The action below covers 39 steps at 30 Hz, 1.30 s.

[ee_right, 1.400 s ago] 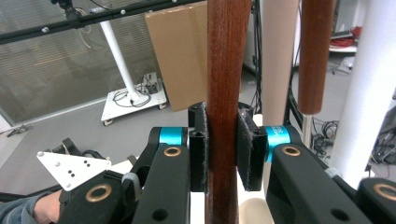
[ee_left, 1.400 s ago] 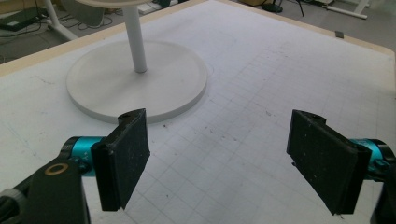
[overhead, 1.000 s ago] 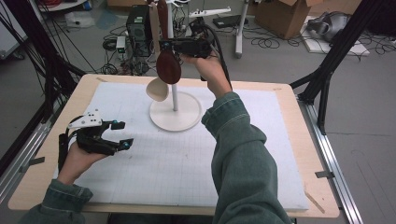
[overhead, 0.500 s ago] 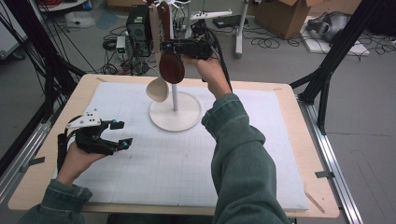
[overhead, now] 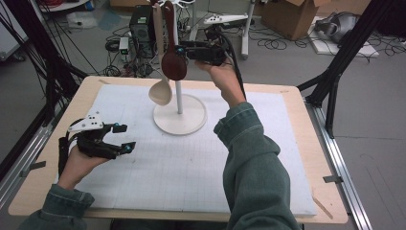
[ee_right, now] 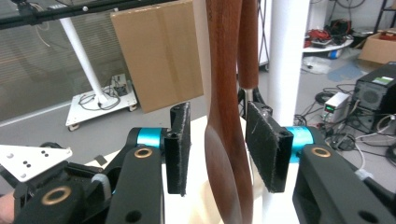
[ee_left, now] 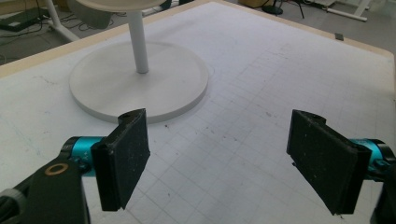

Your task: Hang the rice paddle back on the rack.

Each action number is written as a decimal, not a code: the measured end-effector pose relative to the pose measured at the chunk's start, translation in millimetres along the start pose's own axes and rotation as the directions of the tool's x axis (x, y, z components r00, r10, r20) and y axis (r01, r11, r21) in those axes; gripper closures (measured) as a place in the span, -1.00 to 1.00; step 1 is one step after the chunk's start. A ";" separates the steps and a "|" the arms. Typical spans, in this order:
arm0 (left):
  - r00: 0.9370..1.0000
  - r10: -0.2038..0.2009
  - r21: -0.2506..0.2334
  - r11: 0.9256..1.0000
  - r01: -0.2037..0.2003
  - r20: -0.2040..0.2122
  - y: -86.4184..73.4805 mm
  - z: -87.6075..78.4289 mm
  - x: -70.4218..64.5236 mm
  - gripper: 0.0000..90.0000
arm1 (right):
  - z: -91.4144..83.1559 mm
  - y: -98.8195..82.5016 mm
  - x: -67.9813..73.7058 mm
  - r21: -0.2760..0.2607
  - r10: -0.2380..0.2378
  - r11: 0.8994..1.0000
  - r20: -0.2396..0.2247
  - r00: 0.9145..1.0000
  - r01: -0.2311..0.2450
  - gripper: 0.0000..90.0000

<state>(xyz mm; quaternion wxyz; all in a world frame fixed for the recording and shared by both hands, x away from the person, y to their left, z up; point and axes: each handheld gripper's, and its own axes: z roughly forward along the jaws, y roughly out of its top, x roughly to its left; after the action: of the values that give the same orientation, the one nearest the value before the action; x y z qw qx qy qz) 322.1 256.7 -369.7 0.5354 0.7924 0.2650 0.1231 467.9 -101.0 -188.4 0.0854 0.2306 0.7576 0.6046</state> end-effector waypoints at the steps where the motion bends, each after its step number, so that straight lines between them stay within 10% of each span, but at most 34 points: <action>1: 1.000 0.000 0.001 1.000 0.000 0.002 -0.1 0.2 -0.1 -0.53 | -2.1 -0.9 0.1 0.002 0.003 1.000 0.005 1.000 -0.003 0.28; 17: 1.000 -0.002 0.006 1.000 0.002 0.005 0.3 3.2 -1.2 -0.53 | -32.5 -43.4 5.0 0.038 -0.049 0.998 0.053 0.997 0.047 -0.25; 39: 1.000 -0.005 0.018 1.000 0.005 0.005 -2.2 7.0 -2.5 -0.54 | -58.1 -112.7 0.3 0.047 0.015 0.999 0.091 0.996 -0.019 -0.56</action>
<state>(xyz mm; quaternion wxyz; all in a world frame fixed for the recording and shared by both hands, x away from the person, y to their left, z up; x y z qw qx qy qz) 322.7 250.4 -374.4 0.5295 0.7967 0.2668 0.1173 416.2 -170.1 -281.3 0.1092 0.2663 0.7651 0.5760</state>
